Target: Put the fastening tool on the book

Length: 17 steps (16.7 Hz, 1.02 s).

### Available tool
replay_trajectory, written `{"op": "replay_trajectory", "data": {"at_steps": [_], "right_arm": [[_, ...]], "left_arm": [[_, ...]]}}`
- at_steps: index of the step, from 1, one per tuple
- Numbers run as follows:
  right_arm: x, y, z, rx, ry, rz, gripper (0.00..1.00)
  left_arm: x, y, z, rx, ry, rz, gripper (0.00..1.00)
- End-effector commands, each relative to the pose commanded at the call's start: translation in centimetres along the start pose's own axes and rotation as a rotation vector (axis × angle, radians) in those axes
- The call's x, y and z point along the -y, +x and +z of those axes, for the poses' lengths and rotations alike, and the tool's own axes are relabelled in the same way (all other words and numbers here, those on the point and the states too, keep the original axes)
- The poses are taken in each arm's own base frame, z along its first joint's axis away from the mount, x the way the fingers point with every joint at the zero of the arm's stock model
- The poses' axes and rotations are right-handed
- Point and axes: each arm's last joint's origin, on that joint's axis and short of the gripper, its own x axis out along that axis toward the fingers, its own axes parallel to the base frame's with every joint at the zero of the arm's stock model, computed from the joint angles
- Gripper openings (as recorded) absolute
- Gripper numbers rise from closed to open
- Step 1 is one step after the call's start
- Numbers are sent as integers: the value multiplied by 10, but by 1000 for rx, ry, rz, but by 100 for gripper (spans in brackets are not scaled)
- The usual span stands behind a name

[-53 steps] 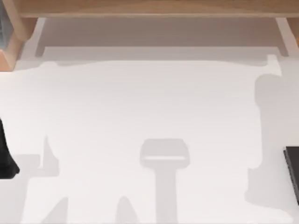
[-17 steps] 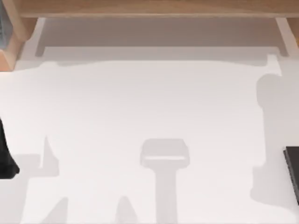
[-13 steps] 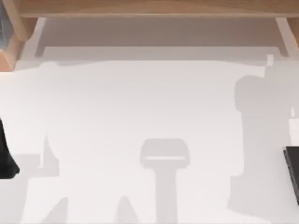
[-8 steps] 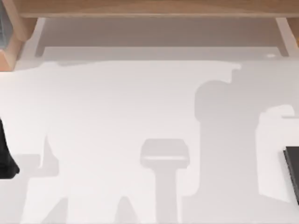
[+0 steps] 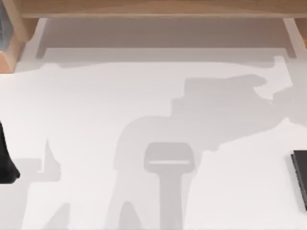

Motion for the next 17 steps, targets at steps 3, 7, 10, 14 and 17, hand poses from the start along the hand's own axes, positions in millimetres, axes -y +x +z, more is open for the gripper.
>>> {"op": "replay_trajectory", "data": {"at_steps": [3, 7, 10, 14, 17], "right_arm": [[-28, -10, -24, 10, 41, -3, 0], [-66, -1, -62, 7, 91, 12, 0], [-90, 18, -91, -14, 128, 32, 0], [-115, 51, -129, -67, 174, 61, 0], [-127, 71, -152, -108, 200, 75, 0]], "left_arm": [[0, 0, 0, 0, 0, 0, 100], [0, 0, 0, 0, 0, 0, 100], [0, 0, 0, 0, 0, 0, 100], [0, 0, 0, 0, 0, 0, 100], [0, 0, 0, 0, 0, 0, 100]]}}
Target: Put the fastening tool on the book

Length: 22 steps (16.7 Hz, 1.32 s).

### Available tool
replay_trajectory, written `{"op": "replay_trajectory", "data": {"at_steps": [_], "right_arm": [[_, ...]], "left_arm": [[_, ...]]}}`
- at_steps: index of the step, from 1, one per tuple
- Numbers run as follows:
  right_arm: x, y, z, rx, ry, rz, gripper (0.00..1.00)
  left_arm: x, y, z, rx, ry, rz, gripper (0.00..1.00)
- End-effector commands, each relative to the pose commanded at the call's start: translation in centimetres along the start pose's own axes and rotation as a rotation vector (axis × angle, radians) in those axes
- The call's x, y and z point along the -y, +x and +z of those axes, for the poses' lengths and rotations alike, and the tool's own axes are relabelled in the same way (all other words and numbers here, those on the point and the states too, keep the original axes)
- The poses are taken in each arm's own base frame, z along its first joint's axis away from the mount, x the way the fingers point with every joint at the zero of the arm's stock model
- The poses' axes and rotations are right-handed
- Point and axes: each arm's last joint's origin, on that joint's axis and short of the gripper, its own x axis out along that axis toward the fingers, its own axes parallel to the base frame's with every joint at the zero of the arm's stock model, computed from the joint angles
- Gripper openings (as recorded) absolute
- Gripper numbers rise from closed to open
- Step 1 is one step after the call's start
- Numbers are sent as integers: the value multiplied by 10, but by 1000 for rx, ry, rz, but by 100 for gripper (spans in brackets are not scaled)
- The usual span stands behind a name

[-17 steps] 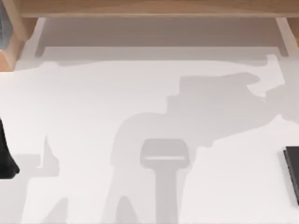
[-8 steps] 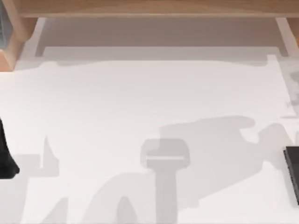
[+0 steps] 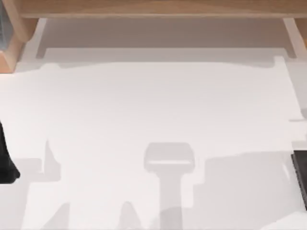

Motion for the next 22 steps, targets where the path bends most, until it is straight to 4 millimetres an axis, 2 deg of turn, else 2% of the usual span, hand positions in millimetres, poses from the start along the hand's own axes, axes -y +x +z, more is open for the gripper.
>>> {"op": "replay_trajectory", "data": {"at_steps": [3, 9, 15, 18, 22], "right_arm": [[-2, 11, -11, -21, 13, 5, 0], [-1, 13, -11, -29, 18, 6, 0], [-3, 40, -12, -19, 13, 4, 0], [-3, 41, -12, -21, 13, 5, 0], [-3, 41, -12, -21, 13, 5, 30]], "left_arm": [[0, 0, 0, 0, 0, 0, 100], [0, 0, 0, 0, 0, 0, 100], [0, 0, 0, 0, 0, 0, 100], [0, 0, 0, 0, 0, 0, 100], [0, 0, 0, 0, 0, 0, 100]]}}
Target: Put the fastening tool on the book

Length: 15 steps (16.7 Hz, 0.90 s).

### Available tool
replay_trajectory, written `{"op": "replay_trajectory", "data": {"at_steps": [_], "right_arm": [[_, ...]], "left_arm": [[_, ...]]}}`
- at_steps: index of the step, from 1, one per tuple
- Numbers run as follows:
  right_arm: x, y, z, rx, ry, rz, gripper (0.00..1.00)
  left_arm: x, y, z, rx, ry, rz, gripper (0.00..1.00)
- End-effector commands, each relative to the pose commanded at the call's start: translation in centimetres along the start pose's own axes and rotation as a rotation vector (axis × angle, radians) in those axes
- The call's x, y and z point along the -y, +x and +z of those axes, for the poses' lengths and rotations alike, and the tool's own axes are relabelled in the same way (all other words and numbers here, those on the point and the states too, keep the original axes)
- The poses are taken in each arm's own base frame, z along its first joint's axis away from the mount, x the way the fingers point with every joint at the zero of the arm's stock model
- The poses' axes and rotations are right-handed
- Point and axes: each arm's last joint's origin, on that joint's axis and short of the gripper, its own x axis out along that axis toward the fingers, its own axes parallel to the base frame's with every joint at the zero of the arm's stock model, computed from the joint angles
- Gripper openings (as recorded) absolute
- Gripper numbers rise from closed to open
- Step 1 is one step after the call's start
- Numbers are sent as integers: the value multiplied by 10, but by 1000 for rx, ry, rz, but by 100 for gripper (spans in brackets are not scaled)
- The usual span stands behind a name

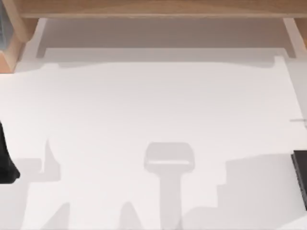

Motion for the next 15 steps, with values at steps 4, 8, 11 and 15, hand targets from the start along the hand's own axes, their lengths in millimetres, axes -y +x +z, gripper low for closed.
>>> {"op": "replay_trajectory", "data": {"at_steps": [4, 8, 11, 15], "right_arm": [[0, 0, 0, 0, 0, 0, 60], [0, 0, 0, 0, 0, 0, 90], [0, 0, 0, 0, 0, 0, 100], [0, 0, 0, 0, 0, 0, 100]], "left_arm": [[0, 0, 0, 0, 0, 0, 100], [0, 0, 0, 0, 0, 0, 100], [0, 0, 0, 0, 0, 0, 100], [0, 0, 0, 0, 0, 0, 100]]}}
